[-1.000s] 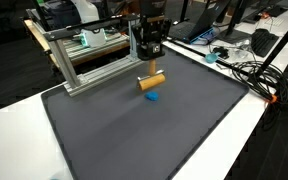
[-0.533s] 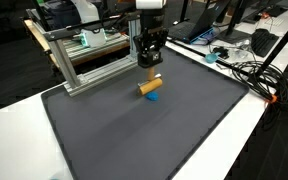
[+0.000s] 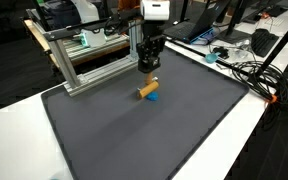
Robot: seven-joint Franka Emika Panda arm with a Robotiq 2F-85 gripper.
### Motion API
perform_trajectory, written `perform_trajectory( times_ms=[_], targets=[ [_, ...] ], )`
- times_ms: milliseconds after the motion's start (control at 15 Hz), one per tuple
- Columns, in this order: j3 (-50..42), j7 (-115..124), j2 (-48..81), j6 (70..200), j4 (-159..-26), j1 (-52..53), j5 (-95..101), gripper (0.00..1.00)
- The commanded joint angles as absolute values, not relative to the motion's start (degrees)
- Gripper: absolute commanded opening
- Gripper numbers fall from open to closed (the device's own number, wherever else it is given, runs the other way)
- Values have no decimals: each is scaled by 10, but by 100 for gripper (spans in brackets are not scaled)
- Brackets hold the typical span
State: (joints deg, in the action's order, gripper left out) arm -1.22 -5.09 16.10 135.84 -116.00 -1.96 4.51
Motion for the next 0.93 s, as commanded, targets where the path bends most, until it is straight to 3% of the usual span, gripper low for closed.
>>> perform_trajectory(
  times_ms=[0,200,267,867],
  targets=[
    [-12,-51,162,1362,-1159,-18,47,48],
    [-12,-51,162,1370,-1158,-17,47,48],
    [-12,-51,162,1371,-1158,-17,47,23],
    [-7,-62,194,1384,-1139,-21,31,23]
  ],
)
